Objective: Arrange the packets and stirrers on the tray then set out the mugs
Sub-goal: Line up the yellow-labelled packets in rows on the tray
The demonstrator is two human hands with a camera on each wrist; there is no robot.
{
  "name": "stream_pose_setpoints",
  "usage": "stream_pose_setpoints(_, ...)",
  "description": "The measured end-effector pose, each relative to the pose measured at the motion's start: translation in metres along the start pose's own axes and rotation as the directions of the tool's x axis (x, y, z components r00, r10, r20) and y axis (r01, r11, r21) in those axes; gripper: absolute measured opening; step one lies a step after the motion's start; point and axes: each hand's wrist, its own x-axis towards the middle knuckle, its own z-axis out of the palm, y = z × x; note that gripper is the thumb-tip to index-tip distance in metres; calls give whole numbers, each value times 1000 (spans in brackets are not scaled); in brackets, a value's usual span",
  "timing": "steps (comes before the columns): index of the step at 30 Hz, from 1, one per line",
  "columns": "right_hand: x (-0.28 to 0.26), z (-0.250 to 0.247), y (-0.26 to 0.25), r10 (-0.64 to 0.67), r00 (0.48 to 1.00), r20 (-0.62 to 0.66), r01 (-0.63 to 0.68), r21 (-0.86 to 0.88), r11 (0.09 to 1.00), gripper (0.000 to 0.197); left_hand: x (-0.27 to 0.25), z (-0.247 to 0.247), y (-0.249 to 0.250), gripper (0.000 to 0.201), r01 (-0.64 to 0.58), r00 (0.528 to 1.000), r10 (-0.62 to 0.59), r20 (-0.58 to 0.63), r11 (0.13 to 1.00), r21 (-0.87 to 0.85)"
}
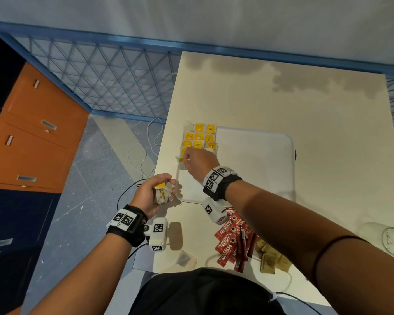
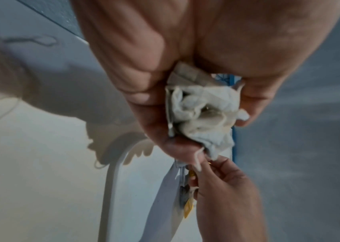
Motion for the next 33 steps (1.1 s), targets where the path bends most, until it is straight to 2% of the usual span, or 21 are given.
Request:
stream_pose_setpoints(4, 5, 1, -1, -42, 999, -27, 39, -113, 993, 12, -4, -1, 3, 37, 57, 997, -53, 59, 996, -68)
stream_pose_setpoints(7, 3, 0, -1, -57, 998, -28, 52, -140, 989, 18, -5, -2, 2, 39, 72, 994, -67, 88, 996, -51)
stream_pose_setpoints(10, -1, -6, 0, -37, 998, -55, 30, -112, 993, 24, -6, -1, -1, 36, 24, 993, -24, 115, 1000, -3)
stream_pose_setpoints(12, -8, -10, -1, -20, 997, -71, 17, -39, 999, 23, -8, 2, -3, 34, -16, 988, 12, 152, 999, 28)
stream_pose_setpoints(15, -21, -13, -1, -34, 998, -59, 44, 178, 983, 18, -12, 5, -5, 35, -50, 977, 40, 210, 998, 42)
stream_pose_setpoints(19, -40, -13, 7, -227, 969, 101, 167, 409, 897, 13, -10, 6, -8, 33, -72, 972, 41, 230, 989, 129)
stream_pose_setpoints(22, -57, -17, 12, -289, 944, 156, 194, 448, 873, 21, -7, 8, -10, 35, -81, 972, 28, 235, 973, 217)
stream_pose_setpoints(28, -83, -21, 23, -229, 969, 96, 161, 460, 873, 17, -5, 14, -12, 47, -92, 957, -16, 290, 930, 356)
stream_pose_setpoints(31, -91, -23, 23, -184, 981, 63, 129, 494, 860, 13, -7, 20, -11, 52, -96, 937, -31, 349, 936, 340)
stream_pose_setpoints(33, -95, -25, 23, -160, 986, 53, 106, 540, 835, 11, -9, 26, -9, 45, -60, 931, -48, 361, 957, 284)
